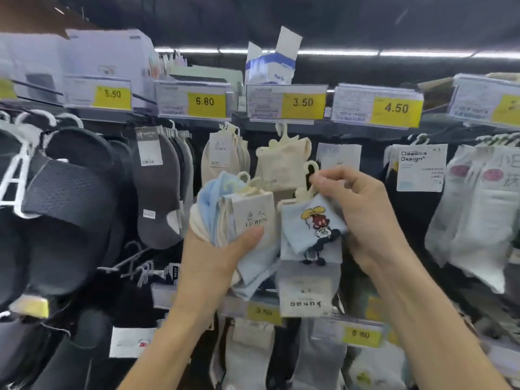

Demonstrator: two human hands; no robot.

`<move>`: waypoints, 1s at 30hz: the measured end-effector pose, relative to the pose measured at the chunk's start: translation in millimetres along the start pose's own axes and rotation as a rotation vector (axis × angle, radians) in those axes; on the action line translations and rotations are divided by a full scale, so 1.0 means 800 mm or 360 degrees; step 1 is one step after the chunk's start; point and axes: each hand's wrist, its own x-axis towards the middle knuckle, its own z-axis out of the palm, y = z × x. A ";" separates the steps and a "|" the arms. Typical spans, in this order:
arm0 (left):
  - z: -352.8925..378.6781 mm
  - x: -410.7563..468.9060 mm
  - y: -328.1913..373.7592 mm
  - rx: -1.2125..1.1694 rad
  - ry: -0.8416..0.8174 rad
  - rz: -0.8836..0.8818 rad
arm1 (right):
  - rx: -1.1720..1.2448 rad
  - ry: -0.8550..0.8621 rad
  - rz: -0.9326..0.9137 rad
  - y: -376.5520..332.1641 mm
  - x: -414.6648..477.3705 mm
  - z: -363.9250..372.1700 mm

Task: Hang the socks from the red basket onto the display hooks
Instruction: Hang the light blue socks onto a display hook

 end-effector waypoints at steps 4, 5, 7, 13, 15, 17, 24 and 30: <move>-0.051 0.015 -0.007 -0.0115 0.0008 -0.0116 | -0.0096 0.0423 -0.0209 0.001 0.060 0.040; -0.060 0.016 -0.009 -0.0119 0.0005 -0.0142 | -0.0160 0.0512 -0.0264 0.001 0.074 0.047; -0.074 0.018 -0.012 -0.0124 -0.0007 -0.0192 | -0.0261 0.0628 -0.0328 0.000 0.096 0.059; -0.101 0.013 -0.013 -0.0316 -0.0148 -0.0423 | -0.0450 0.0826 -0.0294 0.000 0.138 0.080; -0.107 0.013 -0.011 -0.0331 -0.0202 -0.0466 | -0.0509 0.0843 -0.0295 0.001 0.145 0.084; -0.112 0.016 -0.007 -0.0369 -0.0252 -0.0497 | -0.0570 0.0840 -0.0290 0.005 0.147 0.087; -0.124 0.026 -0.003 -0.0507 -0.0346 -0.0430 | -0.0915 0.0614 -0.0412 0.019 0.103 0.081; -0.127 0.030 -0.004 -0.0490 -0.0402 -0.0227 | -0.0921 0.0307 -0.1033 0.029 -0.049 0.123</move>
